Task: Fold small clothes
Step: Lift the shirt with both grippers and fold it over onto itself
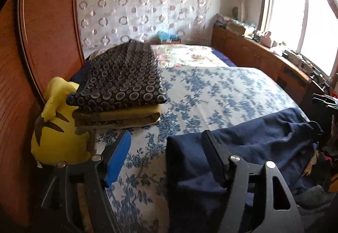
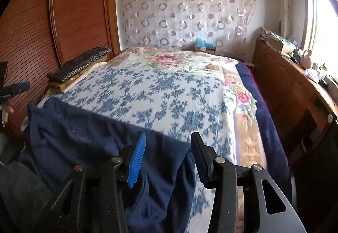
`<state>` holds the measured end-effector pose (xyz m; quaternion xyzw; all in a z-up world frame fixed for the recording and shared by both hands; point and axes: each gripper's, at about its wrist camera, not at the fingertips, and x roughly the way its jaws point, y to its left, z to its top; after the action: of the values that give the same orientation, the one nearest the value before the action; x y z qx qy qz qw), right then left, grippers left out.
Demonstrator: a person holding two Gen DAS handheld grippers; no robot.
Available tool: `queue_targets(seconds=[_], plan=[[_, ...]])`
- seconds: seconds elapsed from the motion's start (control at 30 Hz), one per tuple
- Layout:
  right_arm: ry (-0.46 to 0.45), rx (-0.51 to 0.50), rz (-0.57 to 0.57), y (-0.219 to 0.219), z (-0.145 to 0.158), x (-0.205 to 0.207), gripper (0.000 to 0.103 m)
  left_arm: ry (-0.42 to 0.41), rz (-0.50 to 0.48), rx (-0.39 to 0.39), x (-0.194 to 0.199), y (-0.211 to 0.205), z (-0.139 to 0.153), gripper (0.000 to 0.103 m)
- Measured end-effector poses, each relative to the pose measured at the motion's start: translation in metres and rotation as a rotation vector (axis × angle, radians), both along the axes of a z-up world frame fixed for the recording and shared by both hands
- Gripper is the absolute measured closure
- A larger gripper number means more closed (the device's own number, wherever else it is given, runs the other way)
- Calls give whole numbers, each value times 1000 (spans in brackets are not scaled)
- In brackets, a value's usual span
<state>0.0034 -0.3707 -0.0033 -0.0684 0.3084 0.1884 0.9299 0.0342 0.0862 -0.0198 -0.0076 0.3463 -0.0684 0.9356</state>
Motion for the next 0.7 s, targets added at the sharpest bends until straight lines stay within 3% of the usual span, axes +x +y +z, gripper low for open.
queue_targets(seconds=[0.4,0.7], plan=[[151,-30,-12,12,-55,62,57,146,-42,-12,51,-8,-45,33],[208,-37,-29,3,-67,76,53,224,-54,-34,52,-6,-65,33]])
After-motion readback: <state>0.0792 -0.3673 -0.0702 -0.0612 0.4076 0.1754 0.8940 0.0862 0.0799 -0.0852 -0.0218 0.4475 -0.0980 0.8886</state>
